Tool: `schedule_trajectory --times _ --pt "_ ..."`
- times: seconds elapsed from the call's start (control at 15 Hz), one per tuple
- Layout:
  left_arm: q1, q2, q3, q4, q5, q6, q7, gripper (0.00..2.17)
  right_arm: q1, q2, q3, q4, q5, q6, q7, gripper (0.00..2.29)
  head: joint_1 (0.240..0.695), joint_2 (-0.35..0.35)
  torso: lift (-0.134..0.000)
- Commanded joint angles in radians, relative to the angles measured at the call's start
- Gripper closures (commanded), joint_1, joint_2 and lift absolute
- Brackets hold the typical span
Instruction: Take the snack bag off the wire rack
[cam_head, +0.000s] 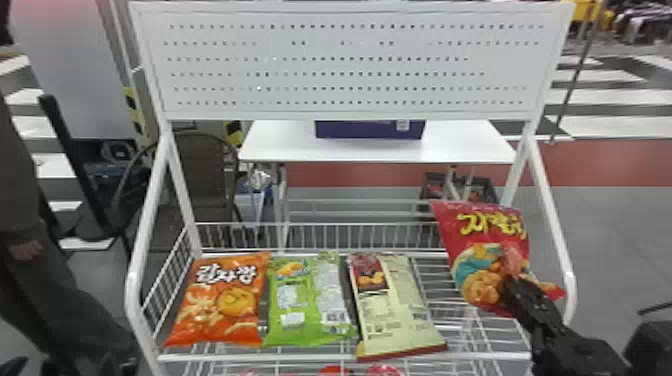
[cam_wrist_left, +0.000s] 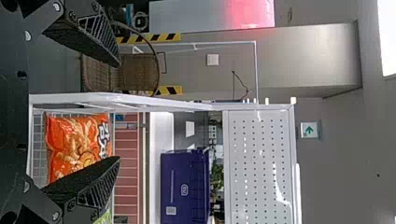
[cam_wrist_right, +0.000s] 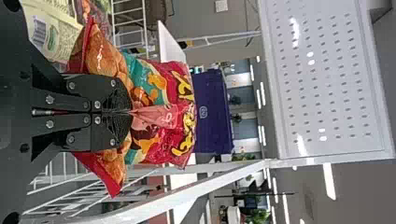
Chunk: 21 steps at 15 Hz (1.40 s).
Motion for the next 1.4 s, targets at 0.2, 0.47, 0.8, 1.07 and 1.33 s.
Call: schedule_trajectory --times 0.2,0.47,0.8,1.07,1.33 --pt "0.000 0.002 0.000 0.000 -0.001 -0.003 0.000 0.19 0.295 -0.037 -0.097 -0.193 0.005 -0.195 -0.001 2.01 0.499 0.000 0.000" --pt "-0.009 0.003 0.000 0.000 0.002 -0.003 0.000 0.19 0.476 -0.041 -0.179 -0.314 0.001 -0.232 -0.014 2.01 0.499 0.000 0.000" --pt "-0.032 0.017 0.000 0.015 0.019 0.000 0.000 0.19 0.562 -0.041 -0.241 -0.342 0.010 -0.225 -0.011 2.01 0.499 0.000 0.000" --pt "-0.043 0.017 0.000 0.018 0.025 0.003 0.000 0.19 0.603 -0.042 -0.245 -0.354 0.022 -0.256 -0.005 2.01 0.499 0.000 0.000" --pt "-0.040 0.020 -0.001 0.012 0.025 0.003 0.000 0.19 0.602 -0.048 -0.242 -0.354 0.022 -0.256 -0.003 2.01 0.499 0.000 0.000"
